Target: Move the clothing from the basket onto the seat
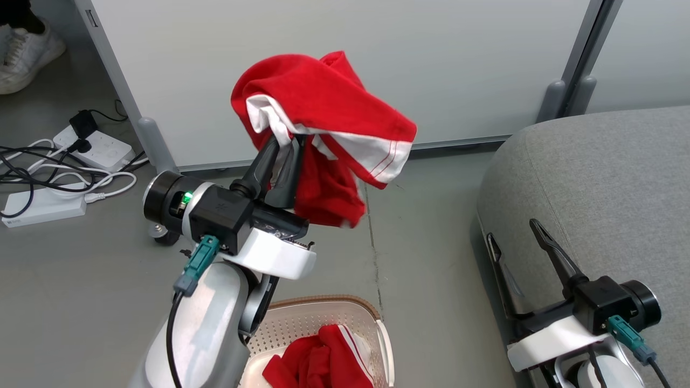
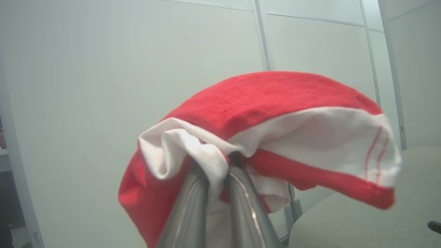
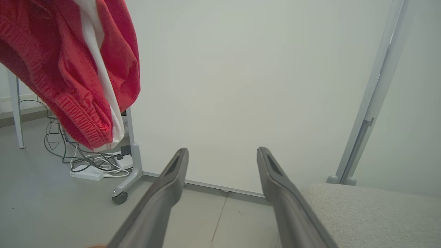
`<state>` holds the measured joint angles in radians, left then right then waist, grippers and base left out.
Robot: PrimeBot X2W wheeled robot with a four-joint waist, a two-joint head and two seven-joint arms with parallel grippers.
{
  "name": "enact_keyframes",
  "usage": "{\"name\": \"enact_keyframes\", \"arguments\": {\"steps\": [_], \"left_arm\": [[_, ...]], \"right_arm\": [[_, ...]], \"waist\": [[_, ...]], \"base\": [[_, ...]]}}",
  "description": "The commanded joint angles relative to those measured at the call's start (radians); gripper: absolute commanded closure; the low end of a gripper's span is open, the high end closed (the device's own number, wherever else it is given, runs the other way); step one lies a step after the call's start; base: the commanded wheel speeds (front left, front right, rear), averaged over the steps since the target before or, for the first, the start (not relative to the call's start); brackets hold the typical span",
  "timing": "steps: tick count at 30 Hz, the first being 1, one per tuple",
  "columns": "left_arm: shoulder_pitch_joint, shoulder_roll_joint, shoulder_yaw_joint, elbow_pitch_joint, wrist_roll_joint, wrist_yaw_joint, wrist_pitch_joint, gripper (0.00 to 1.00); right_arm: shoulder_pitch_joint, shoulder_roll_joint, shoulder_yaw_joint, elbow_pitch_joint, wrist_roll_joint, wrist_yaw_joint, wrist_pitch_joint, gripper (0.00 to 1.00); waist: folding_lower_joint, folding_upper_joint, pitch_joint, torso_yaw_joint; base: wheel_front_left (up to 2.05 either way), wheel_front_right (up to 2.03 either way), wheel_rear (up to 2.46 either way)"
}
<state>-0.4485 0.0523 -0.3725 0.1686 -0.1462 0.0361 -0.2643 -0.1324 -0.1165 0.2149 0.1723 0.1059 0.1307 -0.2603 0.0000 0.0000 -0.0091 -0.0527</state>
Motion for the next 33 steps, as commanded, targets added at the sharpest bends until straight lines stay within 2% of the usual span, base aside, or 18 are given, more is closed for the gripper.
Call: {"name": "enact_keyframes", "arguments": {"steps": [1,4,6,10,14,33], "left_arm": [[0.012,0.002,0.001,-0.040,-0.008,-0.011,0.000,1.00],[0.034,-0.002,-0.048,-0.109,-0.039,-0.017,0.000,1.00],[0.046,0.000,-0.096,-0.143,-0.068,-0.005,0.000,1.00],[0.057,-0.001,-0.194,-0.149,-0.091,-0.014,0.000,1.00],[0.052,0.000,-0.238,-0.147,-0.109,0.000,0.000,1.00],[0.054,0.000,-0.230,-0.131,-0.117,0.024,0.000,1.00]], "right_arm": [[0.013,-0.008,0.002,-0.007,0.004,0.000,-0.005,0.00],[0.018,-0.009,0.005,-0.015,0.007,0.000,-0.005,0.00],[0.021,-0.005,0.002,-0.015,0.019,0.000,-0.005,0.00],[0.019,-0.004,0.004,-0.016,0.025,0.000,-0.005,0.00],[0.010,-0.003,0.004,-0.018,0.023,0.000,-0.005,0.00],[0.006,-0.037,0.015,-0.057,0.039,0.000,-0.005,0.00]], "waist": [[0.0000,0.0000,-0.003,0.000],[0.0000,0.0000,-0.005,-0.001],[0.0000,0.0000,-0.007,-0.002],[0.0000,0.0000,-0.006,-0.001],[0.0000,0.0000,-0.005,0.000],[0.0000,0.0000,-0.004,0.005]], "base": [[0.00,0.00,0.00],[0.00,0.00,0.00],[0.00,0.00,0.00],[0.00,0.00,0.00],[0.00,0.00,0.00],[0.00,0.00,0.00]]}}
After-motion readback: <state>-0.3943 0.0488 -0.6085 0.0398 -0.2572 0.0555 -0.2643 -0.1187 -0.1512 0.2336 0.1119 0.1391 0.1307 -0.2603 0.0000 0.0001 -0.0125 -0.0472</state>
